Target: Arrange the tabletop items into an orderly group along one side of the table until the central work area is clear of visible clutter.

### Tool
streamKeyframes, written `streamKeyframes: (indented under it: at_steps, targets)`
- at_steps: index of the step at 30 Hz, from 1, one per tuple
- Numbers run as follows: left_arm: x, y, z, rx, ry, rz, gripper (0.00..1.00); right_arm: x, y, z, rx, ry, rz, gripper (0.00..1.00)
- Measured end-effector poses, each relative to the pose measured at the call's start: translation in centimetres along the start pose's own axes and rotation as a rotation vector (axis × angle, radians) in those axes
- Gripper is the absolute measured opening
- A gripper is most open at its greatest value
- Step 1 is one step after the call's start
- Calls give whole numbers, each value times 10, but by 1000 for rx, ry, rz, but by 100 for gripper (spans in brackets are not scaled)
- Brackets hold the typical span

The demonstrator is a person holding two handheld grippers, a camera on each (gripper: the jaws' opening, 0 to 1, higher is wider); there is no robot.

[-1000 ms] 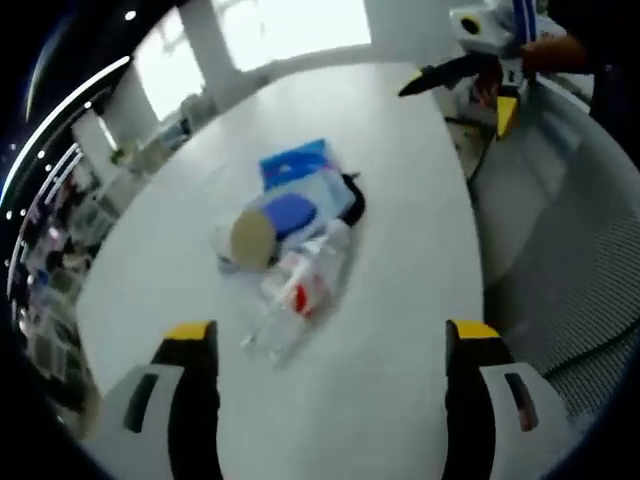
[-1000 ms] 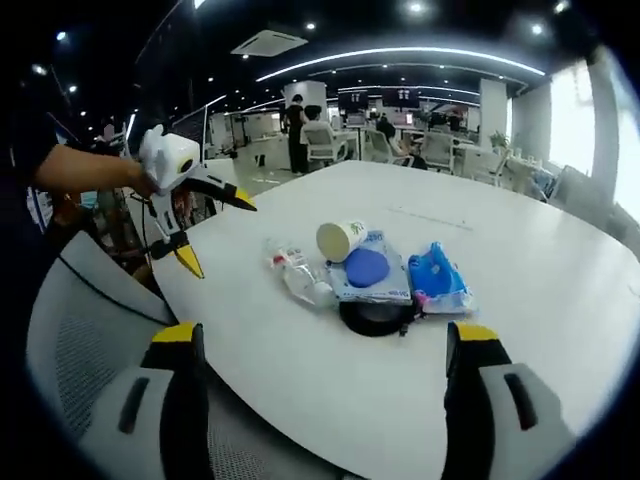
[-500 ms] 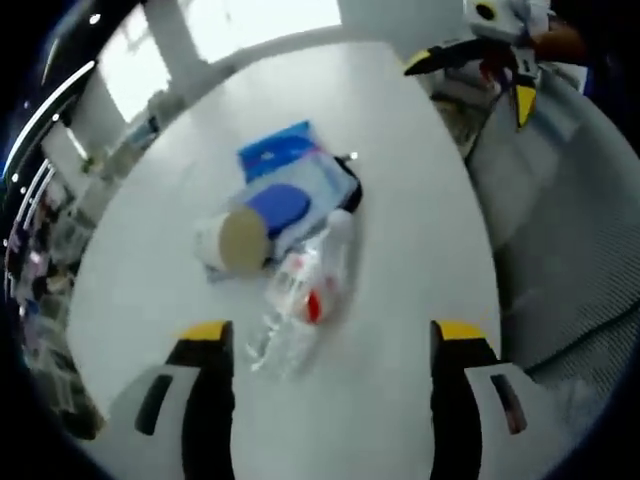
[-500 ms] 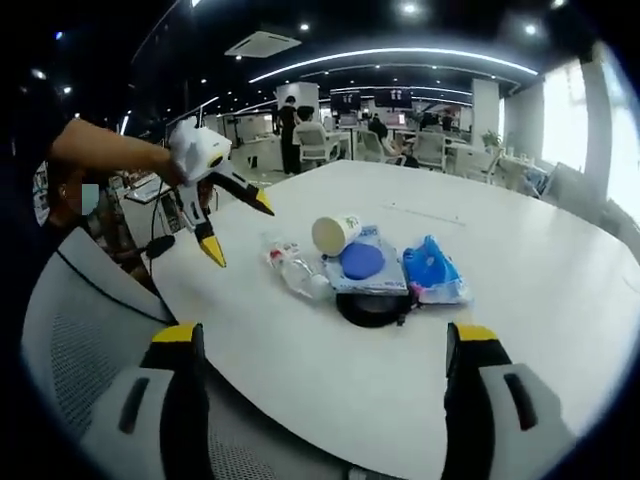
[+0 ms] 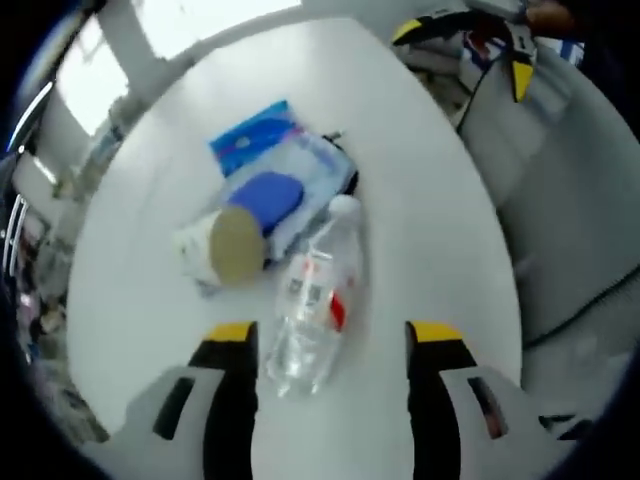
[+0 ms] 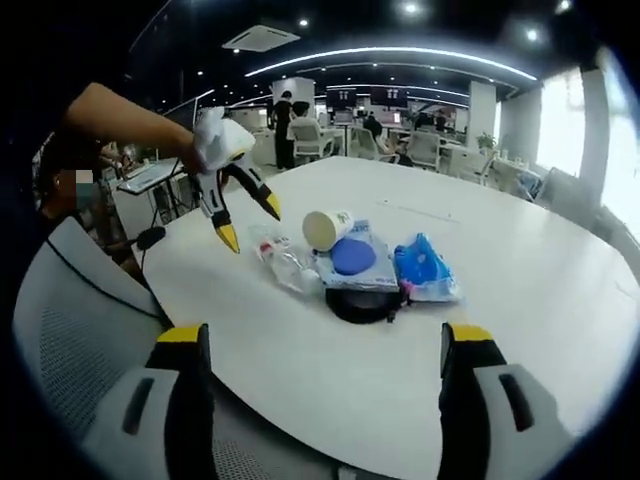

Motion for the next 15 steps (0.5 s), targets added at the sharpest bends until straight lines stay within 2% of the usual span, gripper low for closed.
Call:
streamKeyframes:
  at_steps: [1, 5, 8, 15]
  targets:
    - [1, 2, -2, 20, 22, -8, 55, 0, 1, -1, 3, 5, 3, 95]
    - [8, 5, -7, 31, 49, -24, 52, 1, 3, -2, 0, 11, 15, 95]
    - [14, 2, -18, 96, 130, -78, 51, 1, 4, -5, 1, 25, 21, 94]
    - [27, 10, -25, 117, 165, -92, 48, 1, 5, -9, -13, 51, 29, 91]
Point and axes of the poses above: the point that each gripper's makers call its tool centre point, and the gripper's own axes: x roughly forward along the fingers, y roughly to its left, z roughly out of its top, the point moved 2 cm from there along -x, roughly backward along the fingers, and after that the axes turned 13 degrees about -y, right-handed, at the moved point
